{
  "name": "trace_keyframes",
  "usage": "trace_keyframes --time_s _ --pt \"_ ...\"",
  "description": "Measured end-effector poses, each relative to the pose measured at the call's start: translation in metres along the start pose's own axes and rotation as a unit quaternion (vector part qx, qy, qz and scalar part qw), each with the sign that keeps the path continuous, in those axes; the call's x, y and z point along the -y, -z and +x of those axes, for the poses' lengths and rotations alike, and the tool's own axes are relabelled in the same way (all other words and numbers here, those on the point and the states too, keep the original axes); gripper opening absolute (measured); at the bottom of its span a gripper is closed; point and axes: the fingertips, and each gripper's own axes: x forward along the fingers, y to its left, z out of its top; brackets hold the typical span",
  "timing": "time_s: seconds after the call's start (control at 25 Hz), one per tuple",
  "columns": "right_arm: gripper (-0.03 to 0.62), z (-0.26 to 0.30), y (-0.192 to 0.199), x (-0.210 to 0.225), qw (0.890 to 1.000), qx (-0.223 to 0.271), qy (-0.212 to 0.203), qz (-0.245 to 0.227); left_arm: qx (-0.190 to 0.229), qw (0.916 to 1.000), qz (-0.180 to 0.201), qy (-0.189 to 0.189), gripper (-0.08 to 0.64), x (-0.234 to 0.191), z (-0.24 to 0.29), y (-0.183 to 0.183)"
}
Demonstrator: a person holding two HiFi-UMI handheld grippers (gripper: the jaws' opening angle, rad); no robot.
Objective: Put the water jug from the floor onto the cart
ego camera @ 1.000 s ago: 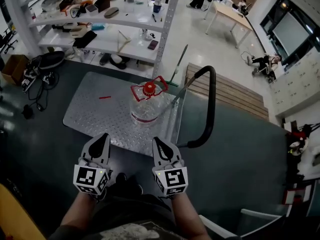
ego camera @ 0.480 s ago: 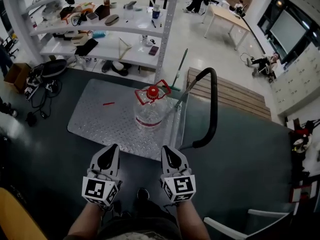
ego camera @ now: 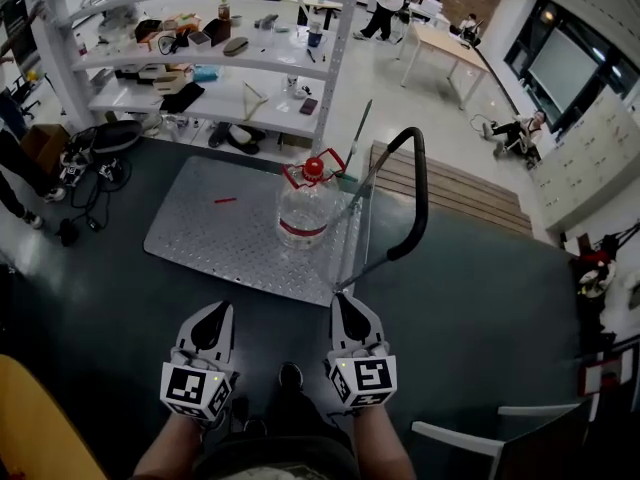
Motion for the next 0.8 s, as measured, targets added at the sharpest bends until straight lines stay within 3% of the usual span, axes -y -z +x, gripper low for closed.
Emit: trace_keyframes --time_s 0.36,0.8 --pt "-0.011 -0.107 0.001 -0.050 1.000 0.024 0.016 0.003 0.005 0.9998 0.007 0.020 0.008 0.034 -0.107 0.006" --pt "-0.011 -0.195 0.012 -0.090 0.999 0.030 0.041 0.013 0.002 0.9985 0.010 0.054 0.008 0.058 -0.181 0.018"
